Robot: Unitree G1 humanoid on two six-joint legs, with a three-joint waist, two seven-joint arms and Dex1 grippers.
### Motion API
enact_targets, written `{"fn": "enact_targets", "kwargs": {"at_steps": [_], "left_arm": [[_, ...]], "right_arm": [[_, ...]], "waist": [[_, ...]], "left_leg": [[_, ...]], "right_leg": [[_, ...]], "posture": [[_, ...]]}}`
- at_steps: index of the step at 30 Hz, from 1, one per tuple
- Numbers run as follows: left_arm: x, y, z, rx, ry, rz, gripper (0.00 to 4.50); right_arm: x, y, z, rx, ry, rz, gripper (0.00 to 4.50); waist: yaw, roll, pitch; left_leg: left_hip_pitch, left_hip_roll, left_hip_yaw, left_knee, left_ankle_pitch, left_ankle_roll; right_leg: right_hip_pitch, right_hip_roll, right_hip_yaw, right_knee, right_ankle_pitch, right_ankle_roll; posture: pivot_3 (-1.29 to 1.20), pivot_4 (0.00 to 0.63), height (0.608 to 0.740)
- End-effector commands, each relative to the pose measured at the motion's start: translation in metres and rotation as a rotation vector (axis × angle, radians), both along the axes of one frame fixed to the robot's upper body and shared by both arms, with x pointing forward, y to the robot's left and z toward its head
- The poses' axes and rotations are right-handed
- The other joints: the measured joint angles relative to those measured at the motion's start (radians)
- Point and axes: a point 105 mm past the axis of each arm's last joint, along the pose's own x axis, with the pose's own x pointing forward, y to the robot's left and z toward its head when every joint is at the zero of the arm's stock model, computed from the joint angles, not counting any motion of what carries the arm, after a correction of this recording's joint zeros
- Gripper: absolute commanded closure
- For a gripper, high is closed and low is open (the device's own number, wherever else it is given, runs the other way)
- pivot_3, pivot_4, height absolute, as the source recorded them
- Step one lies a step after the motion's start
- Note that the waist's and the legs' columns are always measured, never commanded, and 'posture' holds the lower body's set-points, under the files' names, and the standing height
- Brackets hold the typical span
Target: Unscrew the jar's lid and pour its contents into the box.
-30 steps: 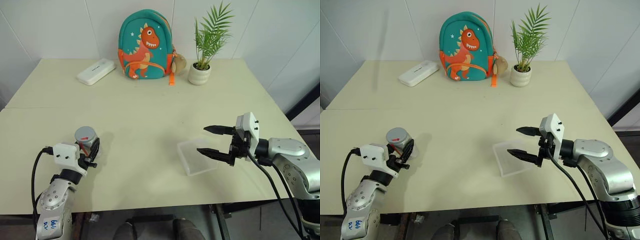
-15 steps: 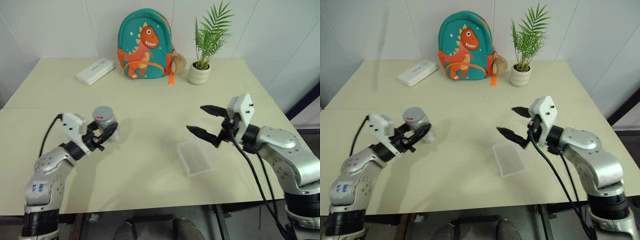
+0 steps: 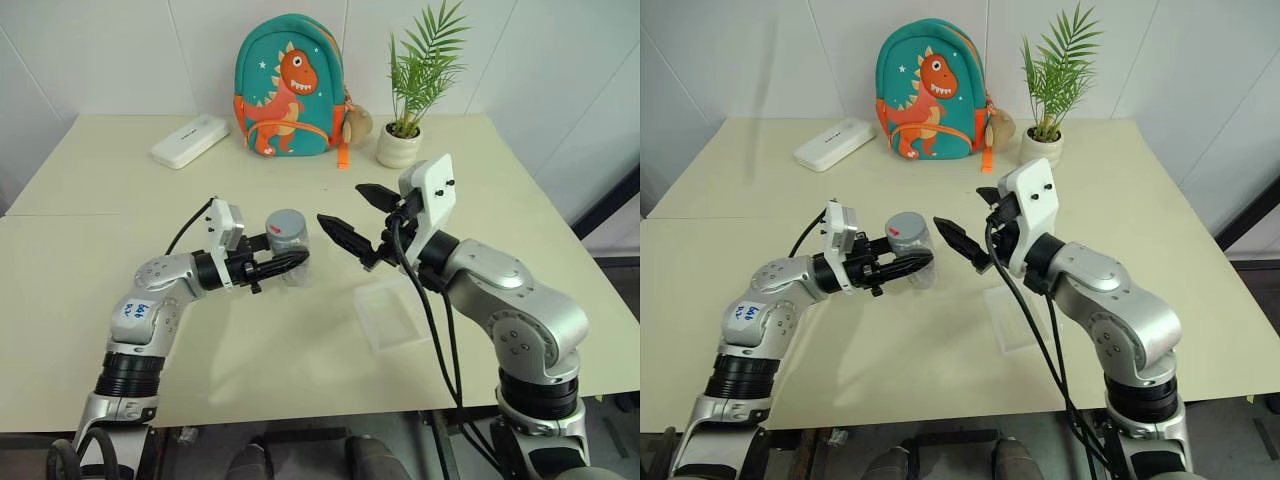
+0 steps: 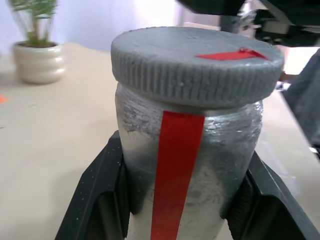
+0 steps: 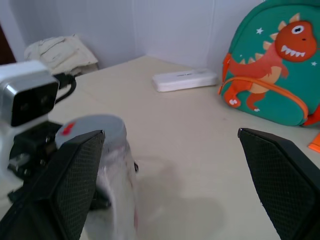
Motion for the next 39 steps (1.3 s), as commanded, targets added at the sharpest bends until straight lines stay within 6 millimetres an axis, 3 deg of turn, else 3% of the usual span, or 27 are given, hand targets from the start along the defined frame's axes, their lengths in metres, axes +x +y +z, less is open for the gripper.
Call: {"fn": "enact_targets", "kwargs": {"at_steps": [1,13,32,35,39], "left_arm": [[-0.003,-0.005,0.013,-0.007,-0.075,-0.049,2.57],[-0.003,-0.023,0.011,0.025,-0.07,-0.15,2.57],[-0.005,-0.024,0.015,0.042,-0.084,-0.184,2.57],[-0.005,-0.024,0.015,0.046,-0.081,-0.185,2.57],[-0.006,-0.023,0.015,0.049,-0.081,-0.185,2.57]], "right_arm": [[-0.007,0.008,0.012,0.02,-0.053,-0.012,0.0],[-0.01,0.031,0.003,-0.008,-0.028,0.034,0.0],[-0.014,0.035,-0.011,-0.05,0.016,0.063,0.0],[-0.014,0.035,-0.009,-0.042,0.006,0.061,0.64],[-0.018,0.036,-0.009,-0.042,0.001,0.083,1.87]], "waist": [[0.0,0.0,0.0],[0.001,0.0,0.0],[0.001,0.0,0.0],[0.001,0.0,0.0],[0.002,0.0,0.0]], "left_leg": [[0.0,0.0,0.0,0.0,0.0,0.0],[-0.001,0.0,0.0,0.001,0.0,0.0],[-0.004,0.0,0.0,0.001,0.0,0.001],[-0.004,0.0,0.0,0.001,0.0,0.001],[-0.004,0.0,0.0,0.001,0.0,0.001]], "right_leg": [[-0.001,0.0,0.0,0.001,0.0,0.0],[-0.002,0.0,0.0,0.001,0.0,0.0],[-0.008,0.001,0.001,0.006,0.0,0.004],[-0.008,0.001,0.001,0.006,0.0,0.004],[-0.008,0.001,0.001,0.006,0.0,0.004]], "posture": [[0.0,0.15,0.74],[0.0,0.15,0.74],[0.0,0.15,0.74],[0.0,0.15,0.74],[0.0,0.15,0.74]]}}
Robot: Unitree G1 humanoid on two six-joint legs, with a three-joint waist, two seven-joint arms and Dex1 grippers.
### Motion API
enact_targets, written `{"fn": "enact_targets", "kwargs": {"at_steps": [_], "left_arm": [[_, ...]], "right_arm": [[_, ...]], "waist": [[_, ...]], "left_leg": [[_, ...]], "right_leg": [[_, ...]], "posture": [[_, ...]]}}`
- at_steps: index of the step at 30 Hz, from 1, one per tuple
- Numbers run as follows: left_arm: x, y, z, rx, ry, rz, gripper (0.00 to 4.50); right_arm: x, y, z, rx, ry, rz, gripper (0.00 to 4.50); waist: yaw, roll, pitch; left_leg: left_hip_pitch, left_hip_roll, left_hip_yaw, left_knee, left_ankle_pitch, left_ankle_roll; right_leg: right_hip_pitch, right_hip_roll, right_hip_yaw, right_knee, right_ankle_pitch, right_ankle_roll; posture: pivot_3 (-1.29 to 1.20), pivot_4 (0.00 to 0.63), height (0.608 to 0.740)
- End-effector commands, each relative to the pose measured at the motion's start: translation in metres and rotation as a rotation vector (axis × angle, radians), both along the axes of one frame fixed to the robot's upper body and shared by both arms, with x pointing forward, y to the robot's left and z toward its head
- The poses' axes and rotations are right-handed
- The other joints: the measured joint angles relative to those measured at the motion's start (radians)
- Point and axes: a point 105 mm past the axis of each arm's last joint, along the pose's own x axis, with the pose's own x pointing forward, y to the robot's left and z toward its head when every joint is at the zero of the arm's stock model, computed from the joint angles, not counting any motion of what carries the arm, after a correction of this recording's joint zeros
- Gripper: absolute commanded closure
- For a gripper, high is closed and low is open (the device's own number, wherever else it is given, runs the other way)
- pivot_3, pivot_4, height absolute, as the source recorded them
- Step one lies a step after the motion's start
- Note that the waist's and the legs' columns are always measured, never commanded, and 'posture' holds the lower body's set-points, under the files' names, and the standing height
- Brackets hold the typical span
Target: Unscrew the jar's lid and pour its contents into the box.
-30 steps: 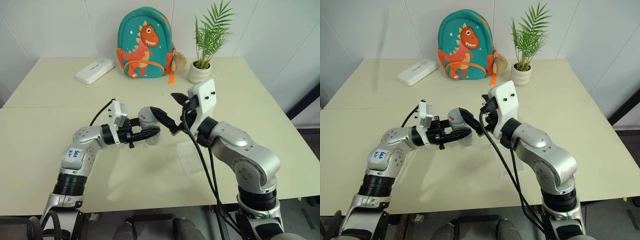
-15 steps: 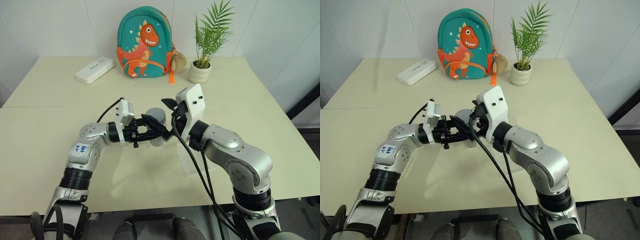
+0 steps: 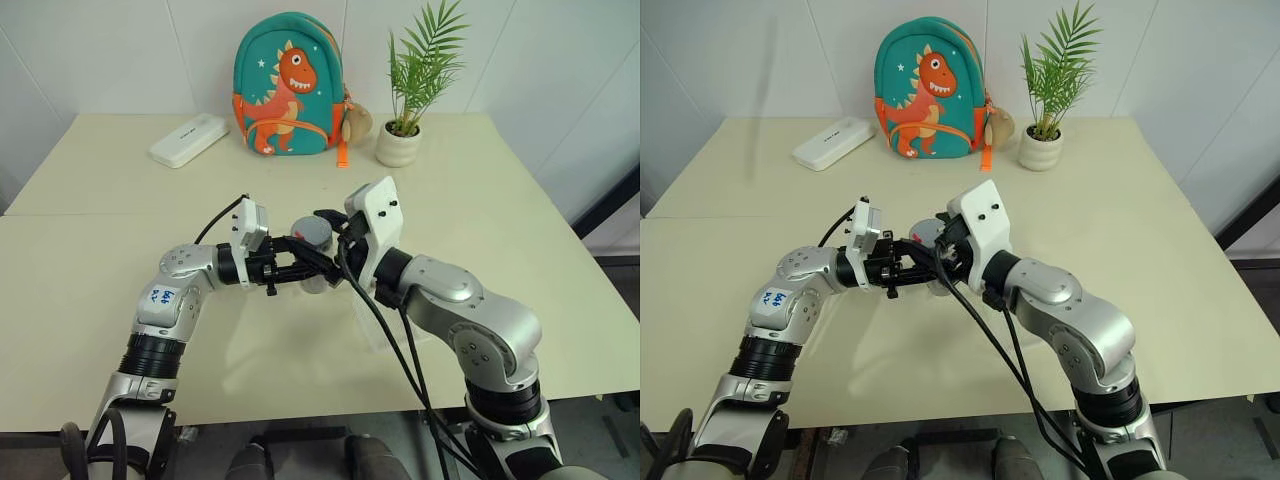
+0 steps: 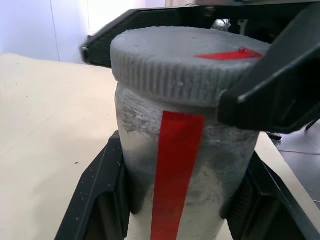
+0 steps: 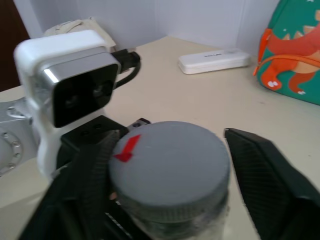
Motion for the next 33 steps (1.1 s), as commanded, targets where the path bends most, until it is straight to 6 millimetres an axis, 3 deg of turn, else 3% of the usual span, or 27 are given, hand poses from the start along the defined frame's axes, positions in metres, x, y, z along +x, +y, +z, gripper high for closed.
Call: {"fn": "enact_targets", "kwargs": {"at_steps": [1,8,20,33], "left_arm": [[-0.005,-0.002,0.015,-0.007,-0.064,-0.023,2.57],[-0.006,0.0,0.016,-0.003,-0.064,-0.028,2.57],[-0.004,0.002,0.02,0.005,-0.062,-0.074,2.57],[-0.013,-0.002,0.012,0.087,-0.051,-0.235,2.57]], "right_arm": [[-0.007,-0.001,0.012,0.035,-0.057,0.017,1.87],[-0.013,-0.001,0.02,0.055,-0.08,0.086,1.87],[-0.046,0.001,0.029,-0.055,-0.176,0.448,1.87],[-0.055,0.0,0.032,-0.076,-0.136,0.656,1.87]], "waist": [[0.0,0.0,0.0],[0.0,0.0,0.0],[0.0,0.0,0.0],[0.0,0.0,0.0]], "left_leg": [[0.0,0.0,0.0,0.0,0.0,0.0],[0.0,0.0,0.0,0.0,0.0,0.0],[0.0,0.0,0.0,0.0,0.0,0.0],[0.0,0.0,0.0,0.0,0.0,0.0]], "right_leg": [[0.0,0.0,0.0,0.0,0.0,0.0],[0.0,0.0,0.0,0.0,0.0,0.0],[0.0,0.0,0.0,0.0,0.0,0.0],[0.0,0.001,0.0,0.0,0.001,0.004]], "posture": [[0.0,0.15,0.74],[0.0,0.15,0.74],[0.0,0.15,0.74],[0.0,0.15,0.74]]}}
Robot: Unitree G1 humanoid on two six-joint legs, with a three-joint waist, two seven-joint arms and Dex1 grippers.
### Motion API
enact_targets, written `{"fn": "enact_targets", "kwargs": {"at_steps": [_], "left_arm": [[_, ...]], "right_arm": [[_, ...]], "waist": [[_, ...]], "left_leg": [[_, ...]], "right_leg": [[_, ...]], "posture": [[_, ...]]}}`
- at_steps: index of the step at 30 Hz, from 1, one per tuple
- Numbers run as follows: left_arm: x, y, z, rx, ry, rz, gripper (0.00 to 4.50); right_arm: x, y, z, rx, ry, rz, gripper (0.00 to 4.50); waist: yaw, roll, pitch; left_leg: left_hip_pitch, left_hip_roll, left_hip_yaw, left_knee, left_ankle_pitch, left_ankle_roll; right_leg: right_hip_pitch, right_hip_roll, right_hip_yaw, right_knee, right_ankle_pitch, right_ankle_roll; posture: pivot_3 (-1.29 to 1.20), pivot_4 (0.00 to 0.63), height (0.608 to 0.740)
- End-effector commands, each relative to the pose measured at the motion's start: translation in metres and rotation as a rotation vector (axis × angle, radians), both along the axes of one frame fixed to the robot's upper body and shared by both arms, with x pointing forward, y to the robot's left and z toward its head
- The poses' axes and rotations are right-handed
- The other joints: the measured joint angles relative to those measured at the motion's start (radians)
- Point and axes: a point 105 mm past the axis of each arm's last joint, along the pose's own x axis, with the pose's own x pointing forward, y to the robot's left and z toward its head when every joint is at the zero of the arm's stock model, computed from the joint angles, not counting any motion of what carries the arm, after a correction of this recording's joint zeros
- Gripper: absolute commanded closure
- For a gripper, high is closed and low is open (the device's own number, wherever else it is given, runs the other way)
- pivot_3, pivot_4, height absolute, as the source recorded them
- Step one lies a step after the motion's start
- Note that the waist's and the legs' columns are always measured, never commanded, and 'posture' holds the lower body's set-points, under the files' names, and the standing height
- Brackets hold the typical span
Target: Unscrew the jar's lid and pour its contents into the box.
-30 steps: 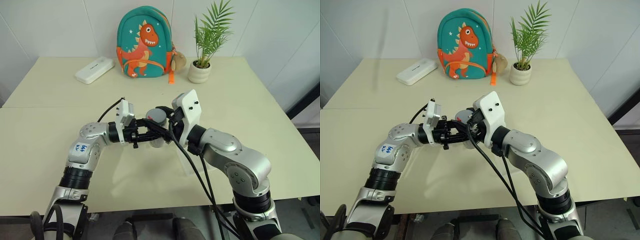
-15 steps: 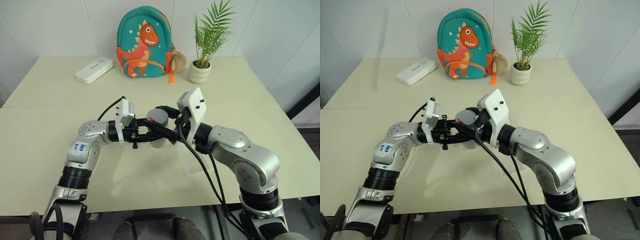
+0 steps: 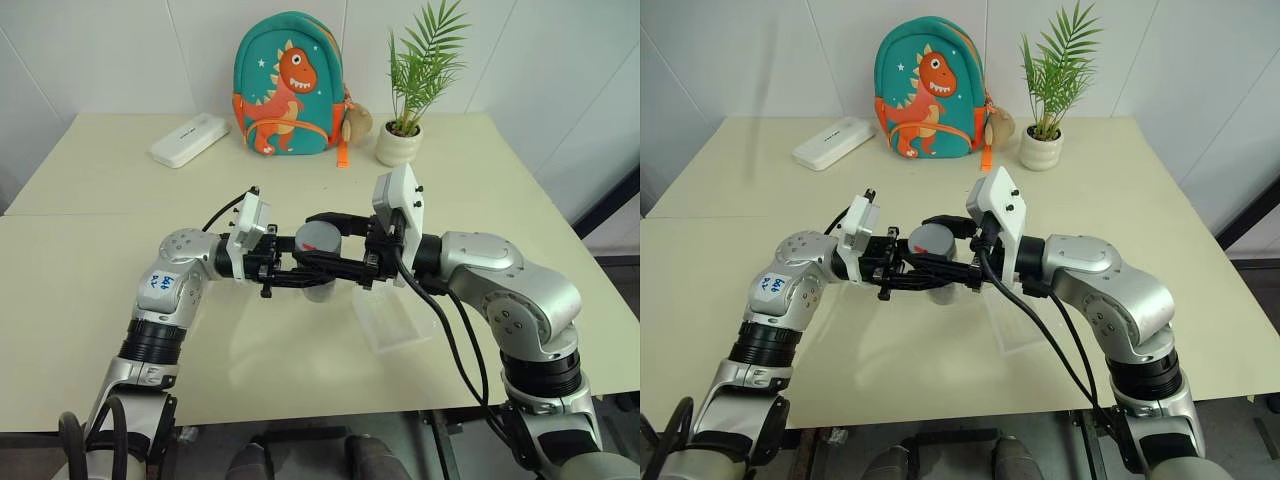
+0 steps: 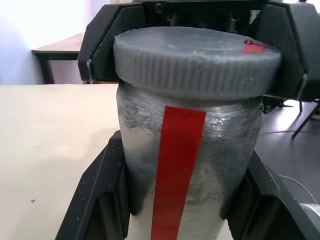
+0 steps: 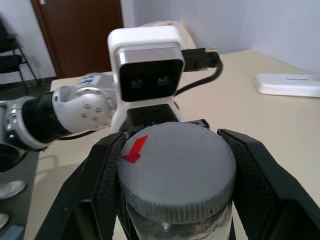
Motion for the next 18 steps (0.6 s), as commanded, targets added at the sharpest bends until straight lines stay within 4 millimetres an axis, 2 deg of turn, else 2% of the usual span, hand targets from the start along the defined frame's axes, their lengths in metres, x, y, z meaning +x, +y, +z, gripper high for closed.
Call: {"fn": "enact_targets", "kwargs": {"at_steps": [1,7,17,18], "left_arm": [[0.005,0.0039,-0.0012,0.031,0.005,0.011,2.57],[0.0088,0.0016,0.0064,0.028,-0.013,-0.007,2.57],[0.0075,-0.0004,0.0081,0.021,-0.018,-0.019,2.57],[0.0073,-0.0005,0.0079,0.023,-0.018,-0.02,2.57]], "right_arm": [[-0.0354,0.0131,0.0174,0.032,-0.065,0.234,1.87],[-0.0342,0.0133,0.0186,0.029,-0.067,0.242,1.87],[-0.0303,0.0122,0.0188,0.022,-0.057,0.217,1.87],[-0.0255,0.0124,0.017,0.003,-0.073,0.188,1.53]], "waist": [[0.0,0.0,0.0],[0.0,0.0,0.0],[0.0,0.0,0.0],[0.0,0.0,0.0]], "left_leg": [[0.0,0.0,0.0,0.0,0.0,0.0],[0.0,0.0,0.0,0.0,0.0,0.0],[0.0,0.0,0.0,0.0,0.0,0.0],[0.0,0.0,0.0,0.0,0.0,0.0]], "right_leg": [[0.0,0.0,0.0,0.0,0.0,0.0],[0.0,0.0,0.0,0.0,0.0,0.0],[-0.001,0.0,0.0,0.001,0.0,0.001],[-0.001,0.0,0.0,0.001,0.0,0.001]], "posture": [[0.0,0.15,0.74],[0.0,0.15,0.74],[0.0,0.15,0.74],[0.0,0.15,0.74]]}}
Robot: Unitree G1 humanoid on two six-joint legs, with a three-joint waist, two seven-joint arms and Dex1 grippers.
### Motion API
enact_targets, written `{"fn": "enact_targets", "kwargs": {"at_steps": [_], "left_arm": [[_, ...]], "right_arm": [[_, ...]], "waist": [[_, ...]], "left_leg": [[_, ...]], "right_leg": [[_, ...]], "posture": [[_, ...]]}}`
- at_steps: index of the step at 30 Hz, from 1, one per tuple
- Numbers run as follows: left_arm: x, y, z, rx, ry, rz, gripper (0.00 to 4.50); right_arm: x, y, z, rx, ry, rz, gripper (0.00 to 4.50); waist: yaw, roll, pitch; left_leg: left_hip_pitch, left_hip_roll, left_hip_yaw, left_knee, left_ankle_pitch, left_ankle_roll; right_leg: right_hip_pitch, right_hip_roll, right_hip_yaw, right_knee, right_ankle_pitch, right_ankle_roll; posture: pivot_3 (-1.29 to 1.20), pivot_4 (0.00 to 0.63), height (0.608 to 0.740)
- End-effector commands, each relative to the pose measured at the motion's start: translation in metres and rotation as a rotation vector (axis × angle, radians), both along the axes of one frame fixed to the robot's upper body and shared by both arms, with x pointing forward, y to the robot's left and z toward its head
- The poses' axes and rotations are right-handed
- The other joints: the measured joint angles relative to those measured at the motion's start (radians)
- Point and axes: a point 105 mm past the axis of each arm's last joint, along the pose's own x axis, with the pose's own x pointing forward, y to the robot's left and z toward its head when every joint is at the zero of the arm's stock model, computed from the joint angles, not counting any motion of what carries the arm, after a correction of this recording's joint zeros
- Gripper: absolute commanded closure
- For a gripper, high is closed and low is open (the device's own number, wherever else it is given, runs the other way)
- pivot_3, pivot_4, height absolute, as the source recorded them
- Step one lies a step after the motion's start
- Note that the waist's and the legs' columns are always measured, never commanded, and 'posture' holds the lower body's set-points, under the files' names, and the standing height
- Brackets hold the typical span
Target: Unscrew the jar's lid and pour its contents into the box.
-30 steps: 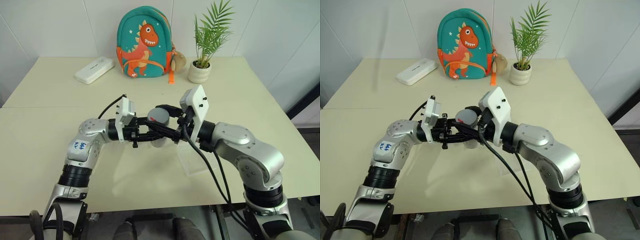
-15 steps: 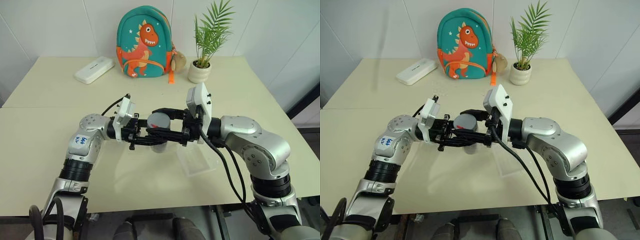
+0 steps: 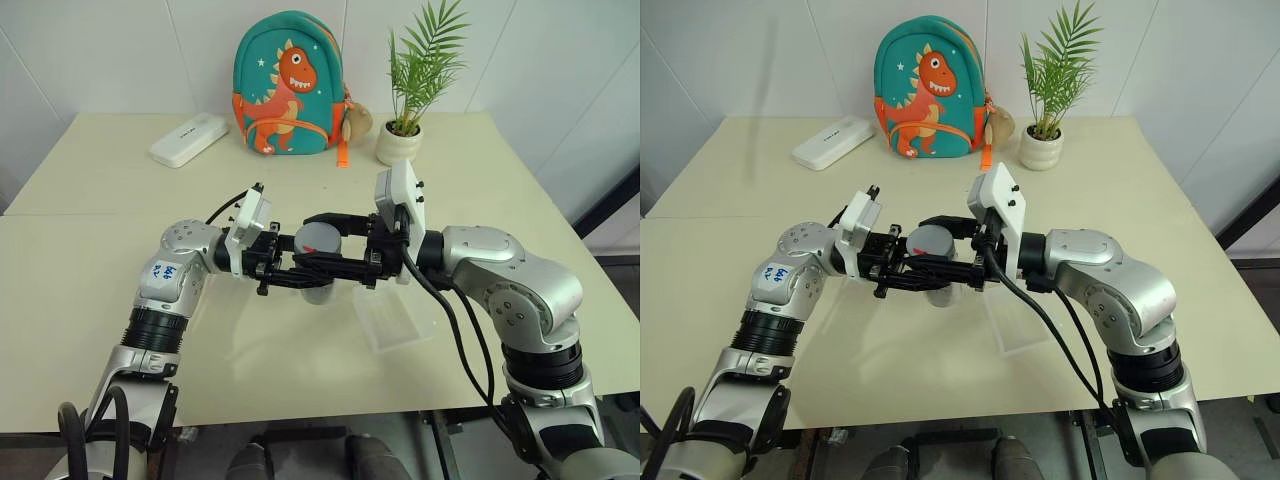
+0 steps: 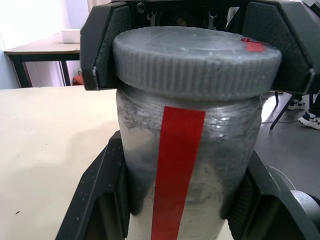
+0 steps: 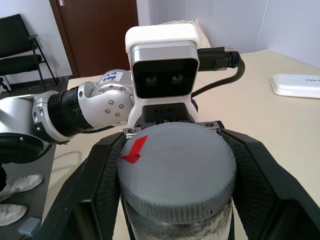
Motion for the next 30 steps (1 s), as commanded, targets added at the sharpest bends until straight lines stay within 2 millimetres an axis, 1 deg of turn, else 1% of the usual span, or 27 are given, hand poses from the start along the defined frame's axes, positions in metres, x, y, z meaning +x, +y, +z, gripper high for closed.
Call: {"fn": "enact_targets", "kwargs": {"at_steps": [1,2,5,8,9,10,20,24,30], "left_arm": [[0.005,0.0,0.003,0.007,-0.015,0.032,2.57],[0.005,0.0,0.003,0.008,-0.015,0.029,2.57],[0.002,-0.001,0.003,0.01,-0.017,0.015,2.57],[-0.002,-0.002,0.006,0.01,-0.017,-0.002,2.57],[-0.003,-0.002,0.006,0.01,-0.018,-0.007,2.57],[-0.004,-0.002,0.007,0.011,-0.018,-0.011,2.57],[-0.013,0.001,0.011,0.018,-0.027,-0.026,2.57],[-0.016,0.001,0.012,0.019,-0.035,-0.033,2.57],[-0.019,0.002,0.008,0.024,-0.031,-0.034,2.57]], "right_arm": [[-0.019,0.013,0.011,-0.007,-0.088,0.116,1.17],[-0.014,0.013,0.01,-0.02,-0.093,0.088,0.96],[-0.012,0.013,0.014,0.009,-0.101,0.082,0.03],[-0.009,0.013,0.017,0.025,-0.114,0.061,0.03],[-0.009,0.012,0.018,0.026,-0.115,0.057,0.03],[-0.008,0.012,0.018,0.027,-0.118,0.054,0.03],[-0.004,0.006,0.017,0.018,-0.123,0.027,0.03],[0.001,0.005,0.018,0.019,-0.117,0.004,0.03],[0.004,0.004,0.021,0.017,-0.129,-0.008,0.03]], "waist": [[-0.001,0.0,0.0],[-0.002,0.0,0.0],[-0.002,0.0,0.0],[0.0,0.0,0.0],[0.001,0.0,0.0],[0.001,0.0,0.0],[0.001,0.0,0.0],[-0.001,0.0,0.0],[0.0,0.0,0.0]], "left_leg": [[0.0,0.0,0.0,0.0,0.0,0.0],[0.0,0.0,0.0,0.0,0.0,0.0],[0.0,0.0,0.0,0.0,0.0,0.0],[0.0,0.0,0.0,0.0,0.0,0.0],[0.0,0.0,0.0,0.0,0.0,0.0],[0.0,0.0,0.0,0.0,0.0,0.0],[0.0,0.0,0.0,0.0,0.0,0.0],[0.0,0.0,0.0,0.0,0.0,0.0],[0.0,0.0,0.0,0.0,0.0,0.0]], "right_leg": [[0.0,0.0,0.0,0.0,0.0,0.0],[0.0,0.0,0.0,0.0,0.0,0.0],[0.0,0.0,0.0,0.0,0.0,0.0],[0.0,0.0,0.0,0.0,0.0,0.0],[0.0,0.0,0.0,0.0,0.002,0.005],[0.0,0.0,0.0,0.0,0.003,0.005],[0.0,0.0,0.0,0.0,0.003,0.005],[0.0,0.0,0.0,0.0,0.003,0.005],[0.0,0.0,0.0,0.0,0.003,0.005]], "posture": [[0.0,0.15,0.74],[0.0,0.15,0.74],[0.0,0.15,0.74],[0.0,0.15,0.74],[0.0,0.15,0.74],[0.0,0.15,0.74],[0.0,0.15,0.74],[0.0,0.15,0.74],[0.0,0.15,0.74]]}}
